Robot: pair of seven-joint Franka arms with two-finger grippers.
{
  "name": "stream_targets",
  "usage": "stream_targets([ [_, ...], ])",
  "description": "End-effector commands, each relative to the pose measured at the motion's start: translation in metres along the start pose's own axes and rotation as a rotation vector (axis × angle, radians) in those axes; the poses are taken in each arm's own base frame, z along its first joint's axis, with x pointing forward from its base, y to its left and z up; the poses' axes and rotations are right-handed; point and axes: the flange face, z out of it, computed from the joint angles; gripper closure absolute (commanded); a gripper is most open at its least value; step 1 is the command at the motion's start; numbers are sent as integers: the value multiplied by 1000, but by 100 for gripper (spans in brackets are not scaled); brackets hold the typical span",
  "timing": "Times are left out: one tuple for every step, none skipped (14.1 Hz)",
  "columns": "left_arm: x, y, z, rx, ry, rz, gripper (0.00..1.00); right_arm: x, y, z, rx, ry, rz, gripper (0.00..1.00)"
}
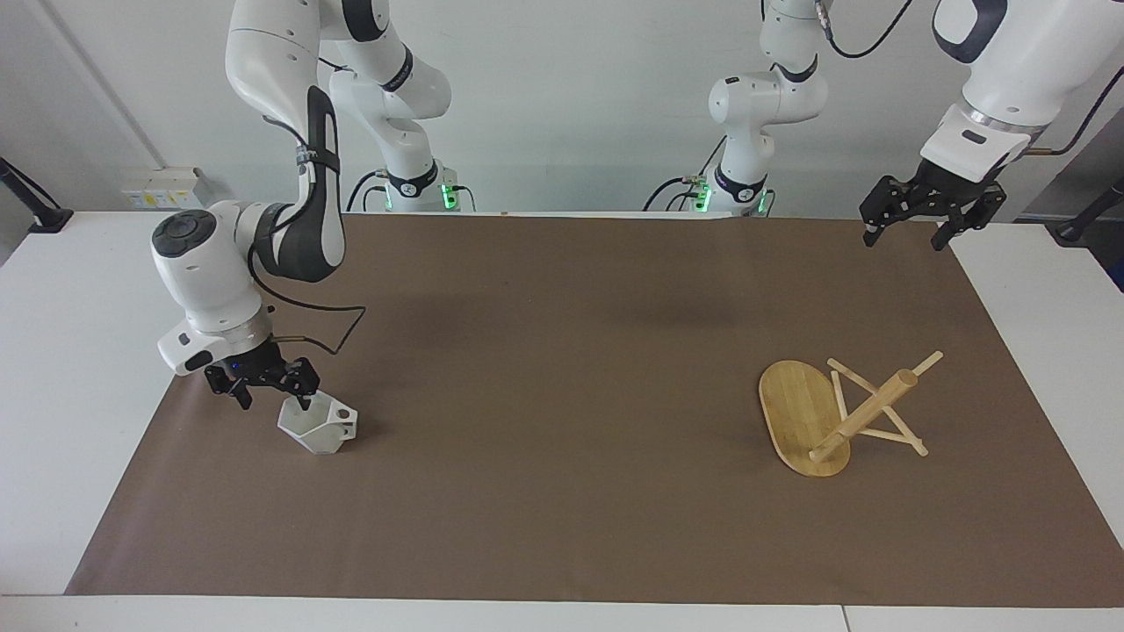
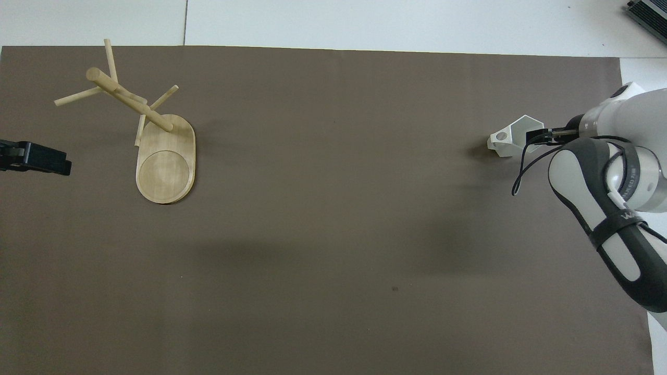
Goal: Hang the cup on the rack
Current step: 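Reach the right gripper to the white hexagonal cup and grasp it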
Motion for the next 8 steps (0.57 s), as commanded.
stream_targets([
  [-7, -1, -1, 19, -11, -8, 0, -2, 0, -1, 0, 8, 20, 5],
  [-8, -2, -1, 19, -11, -10, 0, -2, 0, -1, 0, 8, 21, 12],
  [-7, -1, -1, 19, -11, -8, 0, -2, 0, 0, 0, 6, 30, 19],
  [-7, -1, -1, 19, -11, -8, 0, -2, 0, 0, 0, 6, 33, 27],
  [-7, -1, -1, 19, -11, -8, 0, -2, -1, 0, 1, 6, 32, 36],
  [-8, -2, -1, 19, -11, -10, 0, -2, -1, 0, 1, 6, 32, 45],
  [-8, -2, -1, 19, -11, -10, 0, -2, -1, 0, 1, 6, 31, 53],
  [-7, -1, -1, 19, -11, -10, 0, -2, -2, -1, 1, 8, 29, 60],
])
